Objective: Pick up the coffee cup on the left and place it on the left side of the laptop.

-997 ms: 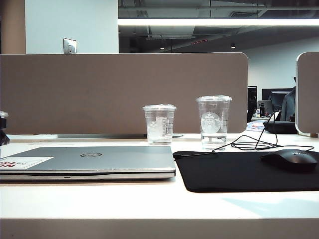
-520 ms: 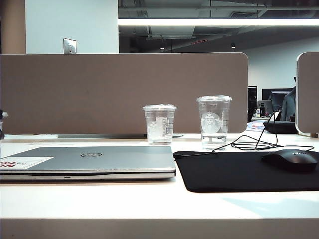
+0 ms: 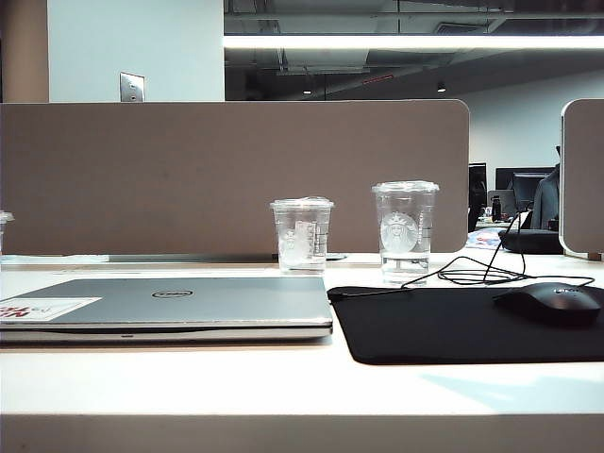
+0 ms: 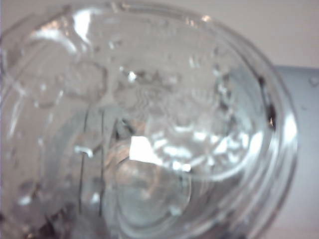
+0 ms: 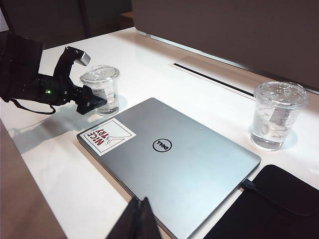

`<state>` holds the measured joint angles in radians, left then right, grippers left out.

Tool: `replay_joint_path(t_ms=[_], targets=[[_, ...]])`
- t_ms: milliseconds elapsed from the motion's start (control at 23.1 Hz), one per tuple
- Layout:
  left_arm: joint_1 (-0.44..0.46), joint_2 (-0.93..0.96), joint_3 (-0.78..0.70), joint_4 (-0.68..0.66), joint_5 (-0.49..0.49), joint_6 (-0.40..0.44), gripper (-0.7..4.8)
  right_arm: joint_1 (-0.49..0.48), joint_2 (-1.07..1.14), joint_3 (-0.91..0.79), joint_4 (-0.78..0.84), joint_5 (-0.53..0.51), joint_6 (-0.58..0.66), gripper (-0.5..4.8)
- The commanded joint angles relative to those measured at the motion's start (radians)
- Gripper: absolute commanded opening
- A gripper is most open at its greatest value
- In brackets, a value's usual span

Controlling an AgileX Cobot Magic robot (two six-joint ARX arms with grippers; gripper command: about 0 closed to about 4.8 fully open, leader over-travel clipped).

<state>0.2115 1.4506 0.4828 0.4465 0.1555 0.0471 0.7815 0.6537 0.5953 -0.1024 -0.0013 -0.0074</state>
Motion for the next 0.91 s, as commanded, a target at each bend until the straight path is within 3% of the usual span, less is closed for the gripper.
replay_joint_path(t_ms=[43, 173, 260, 347, 390, 434, 650, 780, 911], targets=[[0.0, -0.039, 0.002, -0.103, -0.015, 0.01, 3.41, 0.0, -0.002, 0.007, 0.025, -0.002, -0.001, -0.05], [-0.001, -0.105, 0.002, -0.192, -0.021, 0.01, 3.34, 0.0, -0.002, 0.007, 0.024, -0.002, -0.001, -0.05], [-0.001, -0.163, 0.002, -0.256, -0.021, 0.01, 2.78, 0.0, -0.002, 0.007, 0.024, -0.002, -0.001, -0.05], [-0.001, -0.206, 0.002, -0.295, -0.021, 0.01, 1.95, 0.0, -0.002, 0.007, 0.024, -0.002, -0.001, -0.05], [-0.001, -0.254, 0.002, -0.332, -0.021, 0.01, 0.52, 0.0, -0.002, 0.007, 0.024, -0.002, -0.001, -0.05], [-0.001, -0.283, 0.002, -0.354, -0.021, 0.009, -0.16, 0.0, -0.002, 0.007, 0.024, -0.002, -0.001, -0.05], [-0.001, -0.537, 0.002, -0.491, 0.05, -0.003, -0.05, 0.0, -0.003, 0.007, 0.024, -0.001, -0.001, -0.01], [-0.001, -0.681, 0.002, -0.559, 0.047, -0.066, -0.05, 0.0, -0.003, 0.007, 0.024, -0.001, -0.001, -0.01], [-0.015, -0.799, 0.001, -0.597, 0.028, -0.067, -0.05, 0.0, -0.003, 0.007, 0.024, -0.001, -0.001, -0.01]])
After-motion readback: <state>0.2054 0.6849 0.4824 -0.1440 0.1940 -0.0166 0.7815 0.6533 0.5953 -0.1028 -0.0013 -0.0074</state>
